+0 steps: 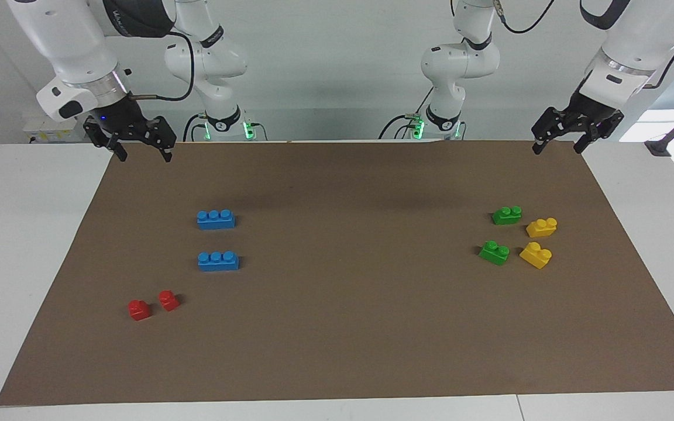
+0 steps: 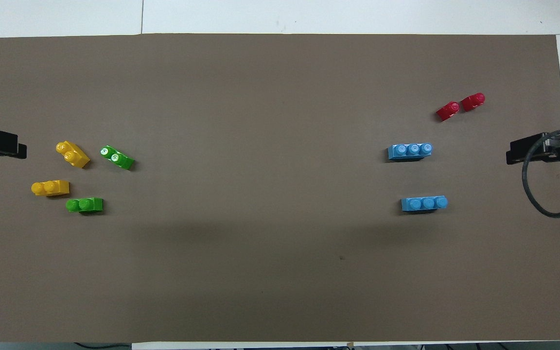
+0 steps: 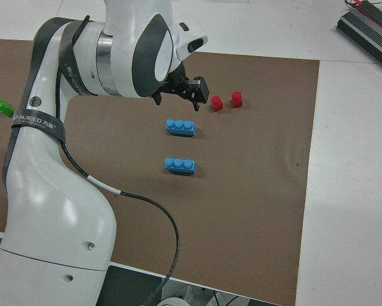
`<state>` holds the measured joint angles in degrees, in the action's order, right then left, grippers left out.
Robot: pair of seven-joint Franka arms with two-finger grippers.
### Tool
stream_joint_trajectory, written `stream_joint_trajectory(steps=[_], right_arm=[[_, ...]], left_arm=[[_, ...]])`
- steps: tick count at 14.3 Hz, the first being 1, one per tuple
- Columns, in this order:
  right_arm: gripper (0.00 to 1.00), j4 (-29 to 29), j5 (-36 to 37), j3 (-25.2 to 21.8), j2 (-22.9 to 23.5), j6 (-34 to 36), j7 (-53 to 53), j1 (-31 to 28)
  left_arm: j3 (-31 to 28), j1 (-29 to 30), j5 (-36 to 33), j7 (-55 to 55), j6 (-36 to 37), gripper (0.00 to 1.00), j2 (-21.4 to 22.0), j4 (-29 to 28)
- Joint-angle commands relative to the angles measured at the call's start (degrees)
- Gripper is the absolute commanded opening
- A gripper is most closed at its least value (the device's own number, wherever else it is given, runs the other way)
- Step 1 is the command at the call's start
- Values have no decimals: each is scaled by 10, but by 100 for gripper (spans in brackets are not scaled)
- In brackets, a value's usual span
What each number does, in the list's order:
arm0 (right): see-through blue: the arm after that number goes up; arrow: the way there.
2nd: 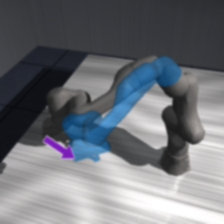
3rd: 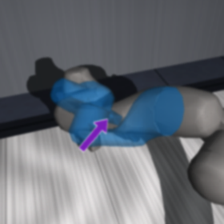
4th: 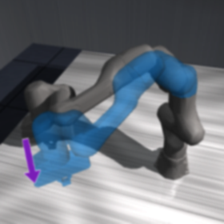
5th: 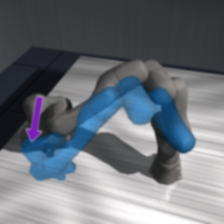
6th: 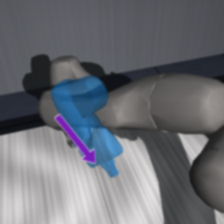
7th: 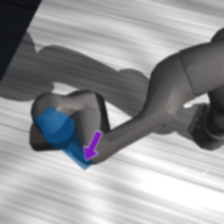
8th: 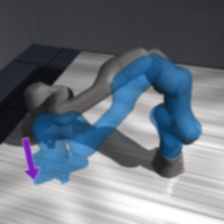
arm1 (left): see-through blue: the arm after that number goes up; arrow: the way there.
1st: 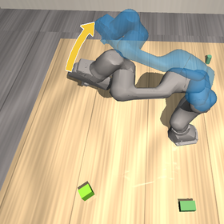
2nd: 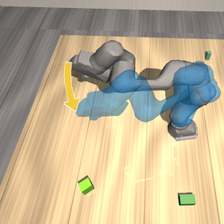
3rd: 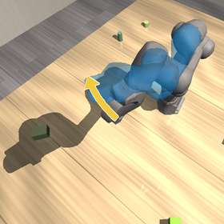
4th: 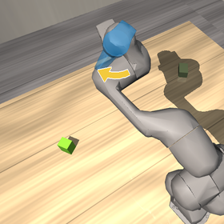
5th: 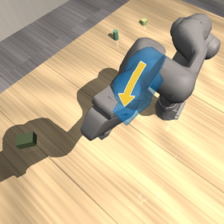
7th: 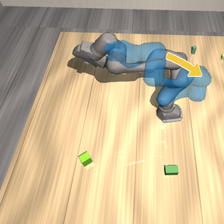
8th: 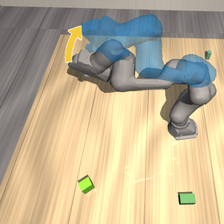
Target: Remove green block with left arm and hold with right
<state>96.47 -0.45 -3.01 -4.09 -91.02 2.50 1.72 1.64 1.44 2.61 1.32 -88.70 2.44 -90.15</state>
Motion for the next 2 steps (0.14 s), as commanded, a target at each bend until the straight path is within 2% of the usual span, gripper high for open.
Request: stream_joint_trajectory(steps=[1,2], right_arm=[[100,16,12,3,-15,2,-12,-8],[100,15,10,3,-15,2,-11,-8]], left_arm=[[3,8,12,9,-2,100,4,3],[3,8,12,10,-2,100,4,3]])
